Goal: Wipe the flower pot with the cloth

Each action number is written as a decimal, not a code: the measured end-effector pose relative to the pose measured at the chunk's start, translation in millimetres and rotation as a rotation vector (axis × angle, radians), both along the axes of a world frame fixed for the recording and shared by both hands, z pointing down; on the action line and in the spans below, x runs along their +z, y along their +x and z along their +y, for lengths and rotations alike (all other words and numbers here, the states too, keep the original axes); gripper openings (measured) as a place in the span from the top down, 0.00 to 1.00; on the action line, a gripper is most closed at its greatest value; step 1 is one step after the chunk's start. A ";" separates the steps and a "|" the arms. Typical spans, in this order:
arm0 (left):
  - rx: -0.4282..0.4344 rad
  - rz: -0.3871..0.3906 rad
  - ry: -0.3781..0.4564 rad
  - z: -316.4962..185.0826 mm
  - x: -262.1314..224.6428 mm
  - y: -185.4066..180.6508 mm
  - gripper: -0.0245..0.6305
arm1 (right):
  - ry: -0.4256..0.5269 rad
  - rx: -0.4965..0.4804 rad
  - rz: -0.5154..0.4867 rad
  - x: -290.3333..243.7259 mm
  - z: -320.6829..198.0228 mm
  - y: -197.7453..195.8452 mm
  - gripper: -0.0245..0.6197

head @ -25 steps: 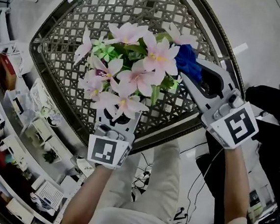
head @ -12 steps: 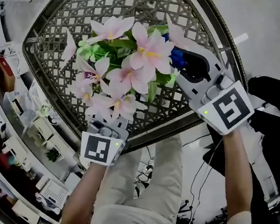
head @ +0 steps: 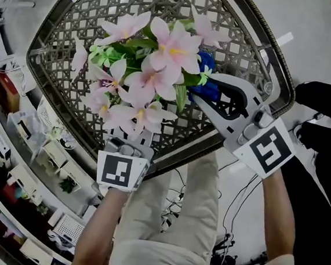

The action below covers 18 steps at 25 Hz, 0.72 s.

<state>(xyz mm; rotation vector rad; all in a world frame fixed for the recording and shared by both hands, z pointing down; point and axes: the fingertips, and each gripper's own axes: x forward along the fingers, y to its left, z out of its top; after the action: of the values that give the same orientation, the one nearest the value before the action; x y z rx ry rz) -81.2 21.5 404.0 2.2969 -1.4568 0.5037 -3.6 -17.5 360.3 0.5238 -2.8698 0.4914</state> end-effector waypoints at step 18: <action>0.080 0.042 -0.020 1.1 -0.5 4.1 0.81 | -0.040 0.177 0.010 -14.8 29.3 32.3 0.78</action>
<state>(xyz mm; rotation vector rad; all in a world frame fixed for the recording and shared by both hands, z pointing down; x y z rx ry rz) -77.1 22.6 403.5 2.3438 -1.3388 0.4871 28.7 11.8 345.5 0.7752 -2.8116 0.5697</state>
